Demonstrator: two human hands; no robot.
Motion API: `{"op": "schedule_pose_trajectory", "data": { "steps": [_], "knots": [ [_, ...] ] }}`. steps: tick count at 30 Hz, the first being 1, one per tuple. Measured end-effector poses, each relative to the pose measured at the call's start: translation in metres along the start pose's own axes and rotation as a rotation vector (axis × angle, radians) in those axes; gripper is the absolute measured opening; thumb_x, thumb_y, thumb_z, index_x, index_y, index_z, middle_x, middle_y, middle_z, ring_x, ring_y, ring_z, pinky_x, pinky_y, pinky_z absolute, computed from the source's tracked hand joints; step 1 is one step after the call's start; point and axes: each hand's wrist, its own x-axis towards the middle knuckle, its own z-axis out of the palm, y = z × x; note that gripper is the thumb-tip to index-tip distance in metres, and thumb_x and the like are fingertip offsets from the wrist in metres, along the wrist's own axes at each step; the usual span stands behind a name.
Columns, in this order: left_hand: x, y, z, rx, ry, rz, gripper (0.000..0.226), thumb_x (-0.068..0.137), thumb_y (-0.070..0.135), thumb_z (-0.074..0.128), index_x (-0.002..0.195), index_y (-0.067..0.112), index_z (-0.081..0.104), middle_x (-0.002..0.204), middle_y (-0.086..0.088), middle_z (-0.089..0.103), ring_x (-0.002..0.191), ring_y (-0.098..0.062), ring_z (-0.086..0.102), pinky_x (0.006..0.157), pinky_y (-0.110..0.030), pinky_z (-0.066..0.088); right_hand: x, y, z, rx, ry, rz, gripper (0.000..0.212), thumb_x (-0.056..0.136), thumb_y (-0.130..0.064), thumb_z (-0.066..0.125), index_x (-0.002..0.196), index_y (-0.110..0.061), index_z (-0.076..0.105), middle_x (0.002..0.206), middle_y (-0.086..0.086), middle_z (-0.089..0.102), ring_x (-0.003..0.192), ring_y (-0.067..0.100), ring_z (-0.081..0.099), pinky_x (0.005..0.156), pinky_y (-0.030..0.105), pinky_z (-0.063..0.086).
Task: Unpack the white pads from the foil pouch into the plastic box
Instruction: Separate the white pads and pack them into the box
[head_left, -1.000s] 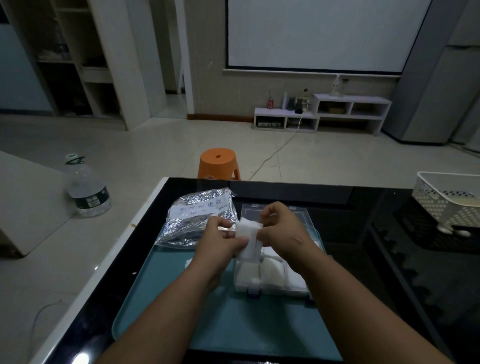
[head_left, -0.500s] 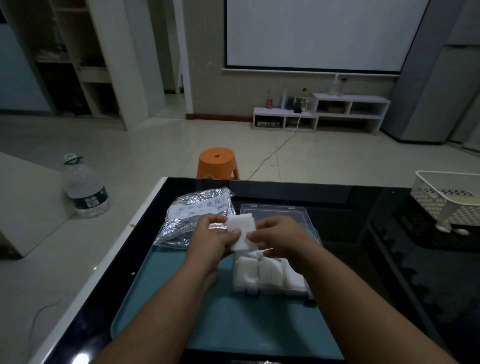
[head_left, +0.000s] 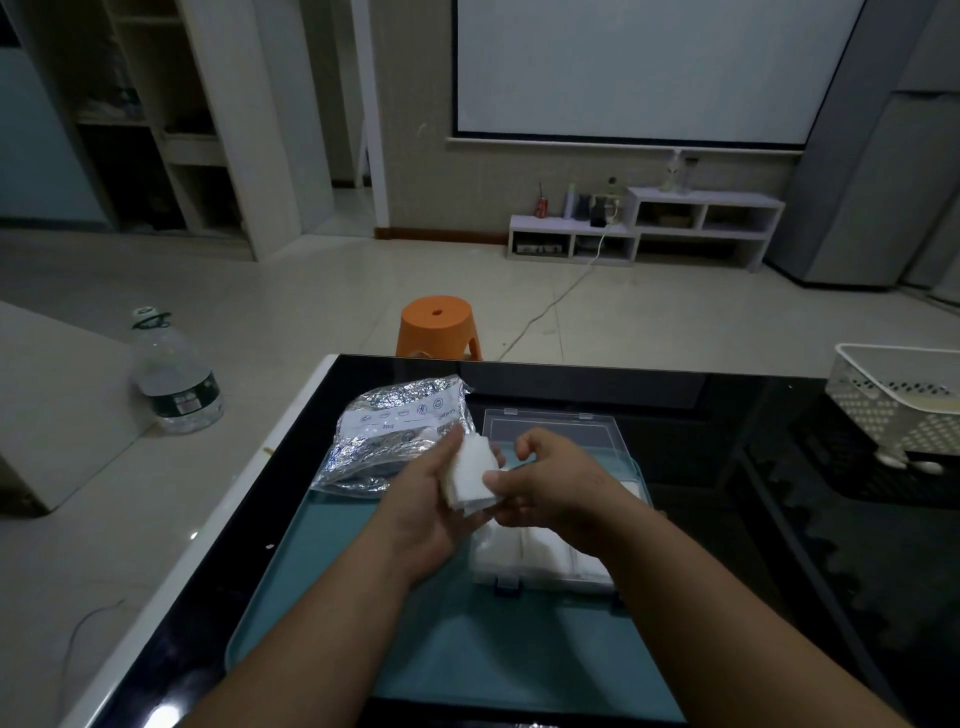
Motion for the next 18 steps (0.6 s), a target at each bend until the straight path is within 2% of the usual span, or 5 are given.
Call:
{"op": "schedule_pose_trajectory", "data": {
  "steps": [2,5,8,12,18],
  "knots": [
    [0.001,-0.001,0.003,0.027,0.065,0.068,0.024,0.078,0.012,0.059,0.096,-0.004,0.064,0.089,-0.017,0.064,0.068,-0.021,0.066,0.065,-0.032,0.056,0.002,0.002,0.002,-0.340,0.094,-0.083,0.025,0.088,-0.018,0.069,0.087,-0.014,0.044,0.084,0.010,0.066,0.062,0.014,0.065,0.057,0.027,0.053],
    [0.002,0.000,0.003,0.002,0.131,0.091,0.022,0.087,-0.007,0.045,0.104,-0.011,0.058,0.091,-0.020,0.067,0.066,-0.022,0.071,0.058,-0.029,0.060,0.006,0.004,0.001,-0.927,0.315,-0.263,0.026,0.083,-0.041,0.067,0.076,-0.026,0.048,0.074,-0.004,0.058,0.065,0.012,0.052,0.060,0.033,0.045],
    [-0.002,0.001,0.002,0.108,0.121,0.050,0.022,0.083,0.000,0.052,0.101,-0.001,0.064,0.089,-0.012,0.070,0.062,-0.017,0.066,0.058,-0.028,0.055,0.001,0.001,0.002,-0.846,0.228,-0.419,0.024,0.080,-0.036,0.071,0.093,-0.033,0.052,0.092,-0.008,0.059,0.083,0.012,0.054,0.073,0.032,0.048],
    [-0.004,0.001,0.003,0.165,0.081,-0.016,0.017,0.084,0.004,0.051,0.098,0.006,0.061,0.076,-0.009,0.067,0.059,-0.022,0.062,0.046,-0.023,0.049,0.001,0.004,0.006,-0.934,0.074,-0.474,0.088,0.073,-0.037,0.080,0.146,-0.034,0.030,0.147,-0.007,0.040,0.135,0.015,0.035,0.111,0.038,0.034],
    [-0.004,-0.007,0.006,0.156,0.008,-0.051,0.020,0.088,0.005,0.046,0.087,0.008,0.065,0.079,-0.012,0.068,0.068,-0.022,0.065,0.061,-0.030,0.049,0.005,0.010,0.011,-1.026,-0.033,-0.500,0.114,0.073,-0.035,0.079,0.154,-0.036,-0.001,0.155,-0.011,0.032,0.143,0.012,0.026,0.116,0.032,0.018]
  ]
}}
